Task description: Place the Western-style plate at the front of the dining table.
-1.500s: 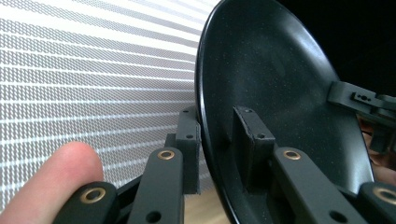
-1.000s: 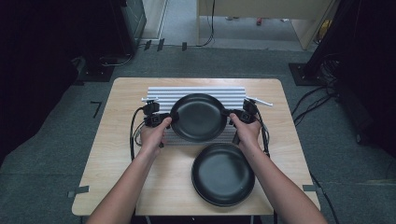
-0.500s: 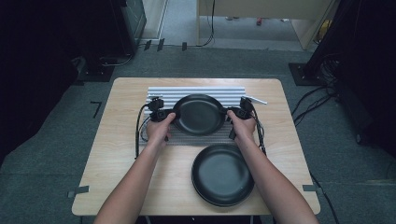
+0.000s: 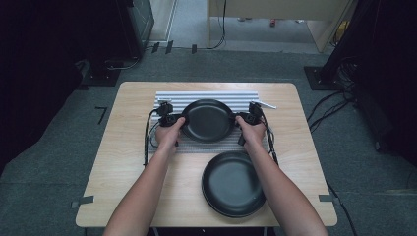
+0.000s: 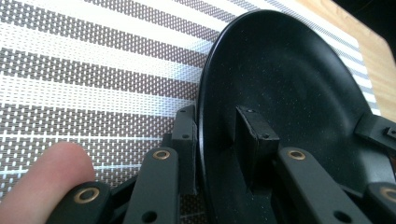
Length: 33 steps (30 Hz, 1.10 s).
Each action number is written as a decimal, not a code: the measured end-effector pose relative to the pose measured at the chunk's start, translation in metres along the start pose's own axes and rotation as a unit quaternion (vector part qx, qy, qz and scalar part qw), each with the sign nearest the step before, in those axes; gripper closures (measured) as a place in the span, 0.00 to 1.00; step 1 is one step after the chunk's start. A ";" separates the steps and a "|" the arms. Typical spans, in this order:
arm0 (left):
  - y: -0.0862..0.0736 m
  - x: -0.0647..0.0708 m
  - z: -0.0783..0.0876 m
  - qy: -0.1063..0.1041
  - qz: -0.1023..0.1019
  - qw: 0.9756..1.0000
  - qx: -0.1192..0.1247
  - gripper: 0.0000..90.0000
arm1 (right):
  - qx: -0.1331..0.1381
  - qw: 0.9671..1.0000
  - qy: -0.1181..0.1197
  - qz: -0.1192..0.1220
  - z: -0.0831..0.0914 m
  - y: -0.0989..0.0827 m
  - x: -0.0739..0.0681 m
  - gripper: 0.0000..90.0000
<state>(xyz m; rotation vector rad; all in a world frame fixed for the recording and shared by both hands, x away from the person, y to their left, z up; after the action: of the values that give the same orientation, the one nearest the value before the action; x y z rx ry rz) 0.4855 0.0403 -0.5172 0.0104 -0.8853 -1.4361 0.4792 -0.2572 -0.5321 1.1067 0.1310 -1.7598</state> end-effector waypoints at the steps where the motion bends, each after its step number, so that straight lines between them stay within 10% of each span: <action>1: -0.001 0.000 -0.001 0.001 -0.003 1.000 0.000 0.78 | 0.000 1.000 0.000 0.000 0.000 0.000 0.000 0.92; 19: -0.012 -0.005 -0.001 -0.018 -0.014 0.998 0.050 0.78 | 0.011 1.000 0.021 0.008 -0.003 -0.011 0.004 0.87; 22: -0.012 -0.006 -0.001 -0.040 -0.012 0.998 0.053 0.63 | 0.024 0.999 0.020 0.029 -0.003 -0.012 -0.002 0.72; 27: -0.009 -0.007 0.011 -0.001 -0.036 0.997 0.066 0.31 | 0.044 0.998 0.029 0.034 0.005 -0.008 -0.005 0.62; 33: -0.007 -0.014 0.039 0.003 -0.040 0.996 0.085 0.20 | 0.077 0.994 0.023 0.074 0.026 0.001 -0.005 0.59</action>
<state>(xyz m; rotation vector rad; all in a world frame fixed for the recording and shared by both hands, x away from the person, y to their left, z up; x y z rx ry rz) 0.4609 0.0705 -0.5009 0.1792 -1.0092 -1.4313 0.4640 -0.2681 -0.5132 1.2359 -0.0579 -1.6327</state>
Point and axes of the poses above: each handheld gripper's, and its own axes: z roughly backward along the jaws, y roughly out of its top, x roughly to its right, the point moved 2 cm from there along -z, roughly forward along the jaws, and after that the axes turned 1 degree about -z, right-handed, at the moved point
